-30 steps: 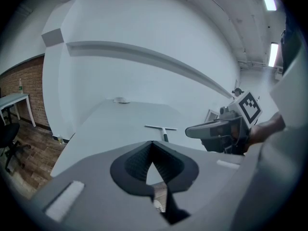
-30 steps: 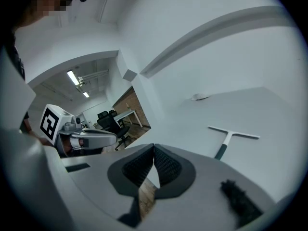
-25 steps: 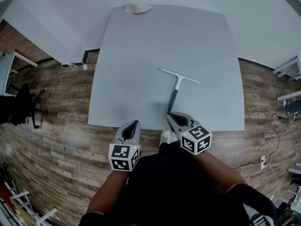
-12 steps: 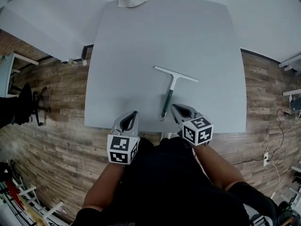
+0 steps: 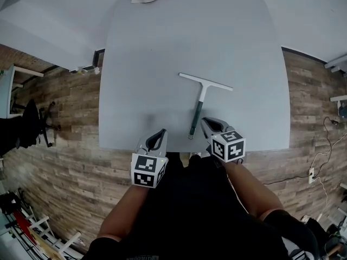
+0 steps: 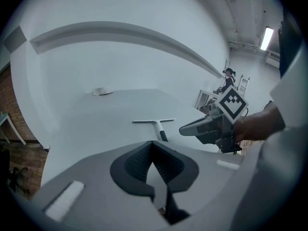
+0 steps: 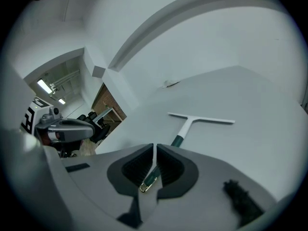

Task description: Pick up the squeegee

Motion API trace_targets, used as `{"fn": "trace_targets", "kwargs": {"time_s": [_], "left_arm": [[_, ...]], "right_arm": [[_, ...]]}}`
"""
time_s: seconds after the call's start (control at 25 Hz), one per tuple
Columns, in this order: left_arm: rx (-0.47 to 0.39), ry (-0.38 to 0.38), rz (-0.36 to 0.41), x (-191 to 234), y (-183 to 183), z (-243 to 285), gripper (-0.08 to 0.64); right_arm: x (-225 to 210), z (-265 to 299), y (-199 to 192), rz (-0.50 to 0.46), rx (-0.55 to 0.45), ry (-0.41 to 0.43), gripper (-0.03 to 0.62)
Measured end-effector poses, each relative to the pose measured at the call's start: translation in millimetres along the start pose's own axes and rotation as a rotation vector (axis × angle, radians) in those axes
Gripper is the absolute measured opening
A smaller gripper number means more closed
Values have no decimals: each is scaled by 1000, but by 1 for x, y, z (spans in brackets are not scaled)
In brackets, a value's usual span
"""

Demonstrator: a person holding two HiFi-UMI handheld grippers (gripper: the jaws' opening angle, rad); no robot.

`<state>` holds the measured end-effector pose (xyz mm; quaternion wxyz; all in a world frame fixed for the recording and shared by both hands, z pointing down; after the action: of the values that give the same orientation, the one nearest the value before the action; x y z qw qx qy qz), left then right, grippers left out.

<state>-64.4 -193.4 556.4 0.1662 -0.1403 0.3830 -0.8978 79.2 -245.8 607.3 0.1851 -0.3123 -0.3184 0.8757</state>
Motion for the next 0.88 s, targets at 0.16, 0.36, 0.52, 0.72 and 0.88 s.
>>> {"fn": "trace_targets", "kwargs": {"time_s": [0.16, 0.36, 0.52, 0.72, 0.88], "left_arm": [[-4, -20, 7, 14, 4, 9, 8], [-4, -55, 12, 26, 6, 19, 8], [18, -86, 6, 33, 0, 26, 7], [22, -111, 4, 50, 4, 32, 8], [39, -127, 7, 57, -1, 32, 8]], "right_arm": [[-6, 12, 4, 5, 16, -50, 54], [-20, 28, 11, 22, 35, -114, 91], [-32, 44, 15, 64, 47, -152, 118], [-52, 69, 22, 131, 65, -235, 133], [-66, 79, 22, 151, 82, -314, 133]]}}
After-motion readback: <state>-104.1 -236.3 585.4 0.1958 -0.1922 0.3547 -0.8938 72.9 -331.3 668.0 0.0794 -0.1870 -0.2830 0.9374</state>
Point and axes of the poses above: the fingertips, and each gripper's own axes: z forward along the fingers, x to its left, y out of its top, the point moved 2 cm from there along -z, backward along the fingers
